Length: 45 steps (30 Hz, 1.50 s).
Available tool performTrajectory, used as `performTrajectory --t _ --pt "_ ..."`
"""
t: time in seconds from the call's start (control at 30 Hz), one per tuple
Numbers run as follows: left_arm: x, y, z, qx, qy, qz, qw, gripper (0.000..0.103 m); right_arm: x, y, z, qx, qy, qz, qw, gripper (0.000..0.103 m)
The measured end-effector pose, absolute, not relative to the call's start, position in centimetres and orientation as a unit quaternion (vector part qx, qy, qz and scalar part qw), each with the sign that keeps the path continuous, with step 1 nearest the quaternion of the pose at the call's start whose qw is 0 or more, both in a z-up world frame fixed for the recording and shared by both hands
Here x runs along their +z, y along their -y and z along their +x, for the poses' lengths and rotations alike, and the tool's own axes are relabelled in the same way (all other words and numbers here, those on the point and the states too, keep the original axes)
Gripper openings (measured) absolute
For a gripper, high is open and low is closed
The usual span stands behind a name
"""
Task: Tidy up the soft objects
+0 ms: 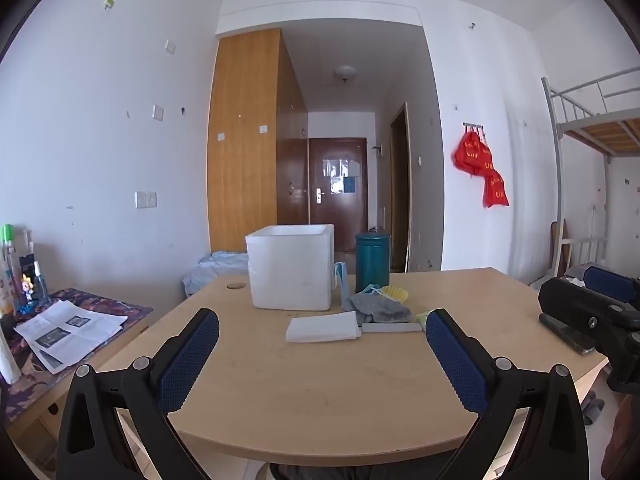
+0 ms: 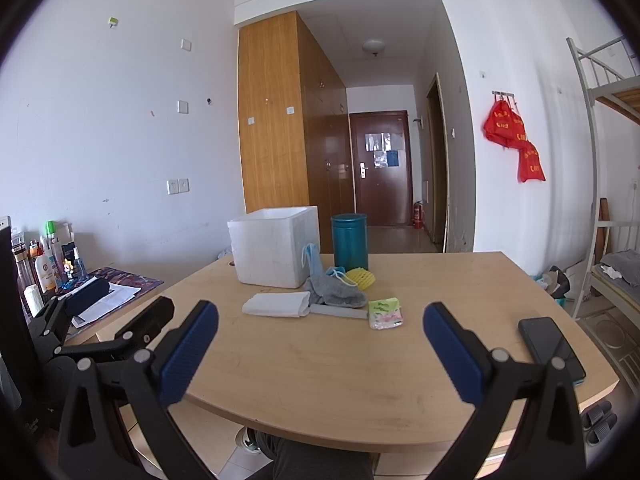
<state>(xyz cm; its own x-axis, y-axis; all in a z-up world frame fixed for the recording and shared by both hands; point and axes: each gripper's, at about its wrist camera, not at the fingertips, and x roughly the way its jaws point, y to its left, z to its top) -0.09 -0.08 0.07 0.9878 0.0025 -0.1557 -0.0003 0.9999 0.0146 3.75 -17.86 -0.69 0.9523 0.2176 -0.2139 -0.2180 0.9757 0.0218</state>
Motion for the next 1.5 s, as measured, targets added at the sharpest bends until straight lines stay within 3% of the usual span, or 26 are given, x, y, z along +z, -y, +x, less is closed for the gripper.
performTrajectory --t 1.5 --pt "-0.01 -0.42 0.03 -0.001 -0.088 0.002 0.996 0.103 -0.64 18.18 3.74 0.109 -0.104 0.002 0.989 0.103"
